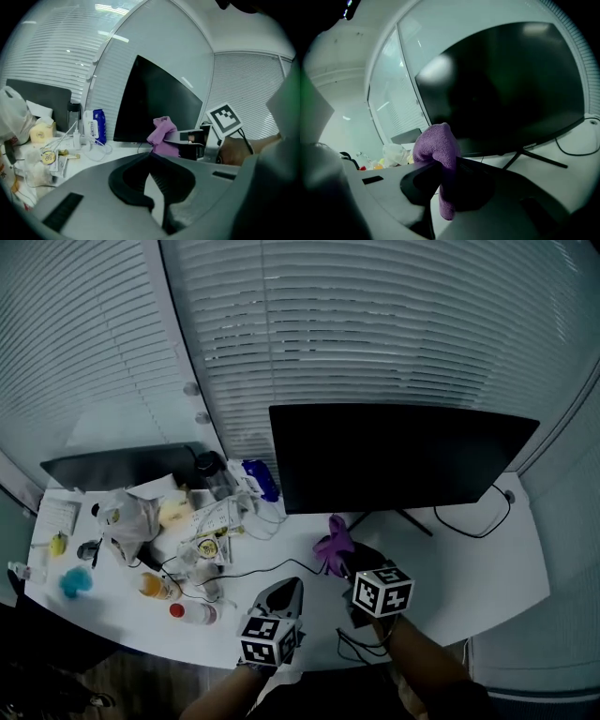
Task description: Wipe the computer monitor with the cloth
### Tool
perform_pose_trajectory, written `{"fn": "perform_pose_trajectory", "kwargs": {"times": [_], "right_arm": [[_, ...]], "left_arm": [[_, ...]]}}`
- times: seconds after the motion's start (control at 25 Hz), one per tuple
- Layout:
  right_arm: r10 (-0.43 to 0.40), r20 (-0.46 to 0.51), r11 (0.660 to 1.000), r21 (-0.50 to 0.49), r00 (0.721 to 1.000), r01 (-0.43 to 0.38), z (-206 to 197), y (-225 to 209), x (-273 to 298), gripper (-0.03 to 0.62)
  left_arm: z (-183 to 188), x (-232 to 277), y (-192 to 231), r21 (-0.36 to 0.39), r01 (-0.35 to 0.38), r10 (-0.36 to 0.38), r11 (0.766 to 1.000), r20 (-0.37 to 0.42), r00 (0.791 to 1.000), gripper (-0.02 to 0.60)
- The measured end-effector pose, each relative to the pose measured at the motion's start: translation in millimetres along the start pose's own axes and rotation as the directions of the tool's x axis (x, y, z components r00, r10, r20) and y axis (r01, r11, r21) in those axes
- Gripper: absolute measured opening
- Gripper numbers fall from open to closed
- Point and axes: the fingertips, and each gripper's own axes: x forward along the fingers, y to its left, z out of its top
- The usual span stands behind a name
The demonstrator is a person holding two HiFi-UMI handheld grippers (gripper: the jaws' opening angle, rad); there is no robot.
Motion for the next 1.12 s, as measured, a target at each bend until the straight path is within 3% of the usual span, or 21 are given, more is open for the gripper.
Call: {"fn": "perform_pose_trajectory", "kwargs": {"times": [0.32, 0.56, 0.72, 1.12], "right_arm": [[-0.069, 0.127, 0.995, -0.065, 0.989, 0.077, 14.6, 15.3, -98.3, 0.078], [-0.137, 0.132, 0.982, -0.111, 0.982, 0.152, -10.7, 16.4, -133.7, 0.078], [-0.126, 0.098, 0.988, -0.073, 0.987, 0.133, -26.3, 18.1, -131.4, 0.078], [-0.053, 0.051, 0.992, -0.115, 0.997, 0.059, -42.3, 42.3, -117.5, 0.078]], "left_arm": [[29.4, -2.8, -50.1, 0.053, 0.091, -0.093, 0.994, 0.037, 0.995, 0.006], [14.4, -13.0, -61.1, 0.031, 0.081, -0.081, 0.996, 0.009, 0.997, 0.006], [2.4, -20.5, -58.1, 0.019, 0.063, -0.063, 0.998, -0.011, 0.998, 0.006], [-10.1, -35.1, -46.9, -0.011, 0.024, -0.024, 1.000, 0.000, 1.000, 0.006]]}}
